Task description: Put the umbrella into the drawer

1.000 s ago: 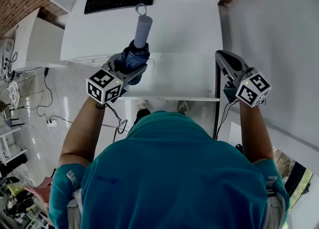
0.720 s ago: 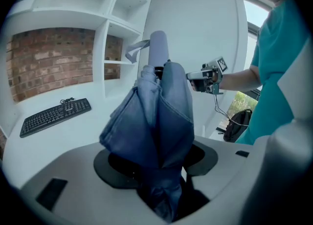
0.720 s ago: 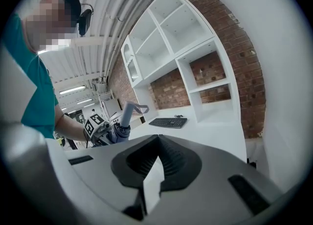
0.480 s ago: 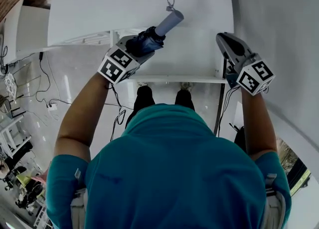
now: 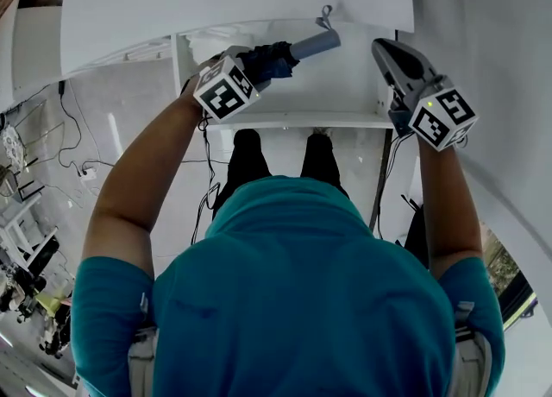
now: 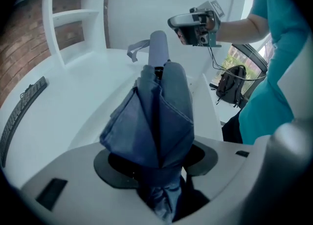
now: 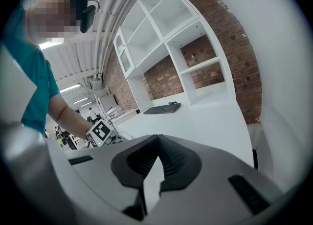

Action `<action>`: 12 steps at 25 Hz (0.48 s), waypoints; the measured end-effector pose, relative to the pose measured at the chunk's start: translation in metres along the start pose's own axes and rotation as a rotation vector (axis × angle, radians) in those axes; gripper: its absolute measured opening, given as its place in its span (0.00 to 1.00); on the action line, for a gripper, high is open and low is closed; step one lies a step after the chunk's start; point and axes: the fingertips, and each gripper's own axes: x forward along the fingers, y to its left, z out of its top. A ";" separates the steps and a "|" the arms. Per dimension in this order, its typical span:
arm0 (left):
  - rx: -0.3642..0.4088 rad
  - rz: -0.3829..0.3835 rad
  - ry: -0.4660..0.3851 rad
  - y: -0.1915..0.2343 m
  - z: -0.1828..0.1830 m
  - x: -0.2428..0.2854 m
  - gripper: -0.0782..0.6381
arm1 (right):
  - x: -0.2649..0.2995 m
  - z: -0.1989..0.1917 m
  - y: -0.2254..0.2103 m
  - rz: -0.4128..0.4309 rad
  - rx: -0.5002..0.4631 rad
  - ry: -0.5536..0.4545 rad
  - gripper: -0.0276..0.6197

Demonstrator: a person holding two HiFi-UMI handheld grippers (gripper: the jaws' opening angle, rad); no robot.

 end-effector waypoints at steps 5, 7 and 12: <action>0.040 -0.031 0.078 -0.010 -0.002 0.036 0.46 | -0.008 -0.017 -0.005 -0.008 0.020 0.020 0.08; 0.066 -0.038 0.111 -0.009 -0.007 0.050 0.46 | -0.006 -0.023 -0.006 -0.007 0.027 0.026 0.08; 0.107 -0.049 0.174 -0.012 -0.015 0.083 0.46 | -0.009 -0.041 -0.016 -0.007 0.035 0.033 0.08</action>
